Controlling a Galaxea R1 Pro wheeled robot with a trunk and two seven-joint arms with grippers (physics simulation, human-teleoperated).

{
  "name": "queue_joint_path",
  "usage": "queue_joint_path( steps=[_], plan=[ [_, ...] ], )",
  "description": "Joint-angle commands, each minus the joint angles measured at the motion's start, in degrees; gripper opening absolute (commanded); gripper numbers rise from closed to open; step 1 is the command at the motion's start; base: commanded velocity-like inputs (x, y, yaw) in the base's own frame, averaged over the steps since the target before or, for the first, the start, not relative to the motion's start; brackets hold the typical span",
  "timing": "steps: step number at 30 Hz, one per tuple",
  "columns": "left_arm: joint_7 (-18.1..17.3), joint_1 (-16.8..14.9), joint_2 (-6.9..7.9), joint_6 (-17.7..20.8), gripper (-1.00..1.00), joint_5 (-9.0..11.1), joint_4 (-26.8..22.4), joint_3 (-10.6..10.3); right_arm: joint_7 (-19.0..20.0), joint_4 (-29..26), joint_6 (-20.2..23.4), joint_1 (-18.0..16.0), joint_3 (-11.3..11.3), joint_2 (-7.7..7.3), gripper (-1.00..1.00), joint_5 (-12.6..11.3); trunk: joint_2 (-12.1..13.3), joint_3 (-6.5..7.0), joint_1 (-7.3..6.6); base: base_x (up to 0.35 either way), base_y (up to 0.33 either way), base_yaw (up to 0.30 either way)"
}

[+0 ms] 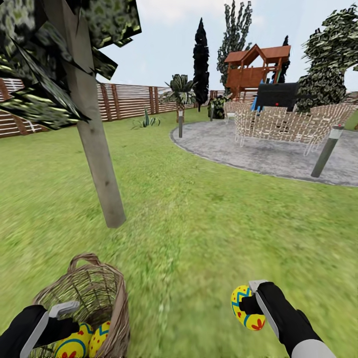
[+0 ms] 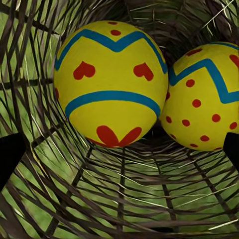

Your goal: Take the three Easter eggs out of the wicker basket on the lawn in the garden, then place them on the lawn next to a single tree (choose any tree) so that all three eggs are next to the same tree and none are left in the basket.

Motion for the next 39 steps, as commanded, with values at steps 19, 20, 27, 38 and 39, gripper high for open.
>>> queue_joint_path(
  steps=[19,20,27,38,39],
  plan=[
    [-0.7,0.0,0.09,0.3,1.00,0.1,-0.1,0.5,0.1,-0.1,0.3,0.0,0.2,0.00,-1.00,0.1,-0.1,-1.39,0.14,0.111,0.000,0.000],
    [-0.6,0.0,0.07,0.3,1.00,0.1,-0.1,0.5,0.1,-0.1,0.3,0.0,0.2,-0.02,-1.00,0.1,-0.1,-1.39,0.14,0.204,0.000,0.000],
    [-0.6,0.0,0.48,0.2,1.00,0.1,-0.3,0.7,0.1,-0.1,0.3,0.0,0.2,0.11,-1.00,0.1,-0.2,-2.28,0.24,0.014,0.000,0.000],
    [-0.6,0.0,0.87,0.2,1.00,0.1,-0.4,0.8,0.1,-0.1,0.3,0.0,0.2,0.11,-1.00,0.1,-0.3,-4.71,0.53,0.000,0.000,0.000],
    [-0.6,0.0,0.78,0.2,1.00,0.1,-0.4,0.7,0.1,-0.1,0.3,0.0,0.2,0.11,-1.00,0.1,-0.3,-4.94,0.55,0.000,0.000,0.000]
  ],
)
